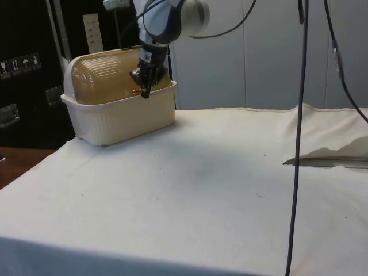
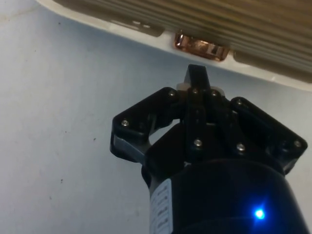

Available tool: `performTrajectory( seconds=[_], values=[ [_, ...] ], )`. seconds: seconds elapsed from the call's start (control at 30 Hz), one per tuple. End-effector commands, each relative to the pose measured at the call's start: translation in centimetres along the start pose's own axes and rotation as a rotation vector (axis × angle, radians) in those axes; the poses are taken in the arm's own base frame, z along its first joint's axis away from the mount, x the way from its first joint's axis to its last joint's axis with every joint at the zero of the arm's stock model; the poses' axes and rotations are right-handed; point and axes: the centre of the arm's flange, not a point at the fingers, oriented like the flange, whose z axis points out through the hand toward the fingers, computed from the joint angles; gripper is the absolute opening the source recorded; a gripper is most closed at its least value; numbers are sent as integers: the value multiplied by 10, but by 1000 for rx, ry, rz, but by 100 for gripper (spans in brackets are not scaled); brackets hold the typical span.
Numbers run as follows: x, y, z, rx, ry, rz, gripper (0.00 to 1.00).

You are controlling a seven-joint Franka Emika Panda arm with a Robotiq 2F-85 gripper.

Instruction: Open the lid, then close it.

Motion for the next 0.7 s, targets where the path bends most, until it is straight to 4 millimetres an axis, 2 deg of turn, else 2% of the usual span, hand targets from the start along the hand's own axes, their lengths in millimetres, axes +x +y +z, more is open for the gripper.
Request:
performTrajectory(
  seconds=[0.0, 0.2, 0.67],
  values=[
    [1, 1, 2, -4, 9, 9, 0],
    [5, 5, 5, -11, 15, 29, 0],
    [13, 8, -3, -10, 26, 87, 0]
  ],
)
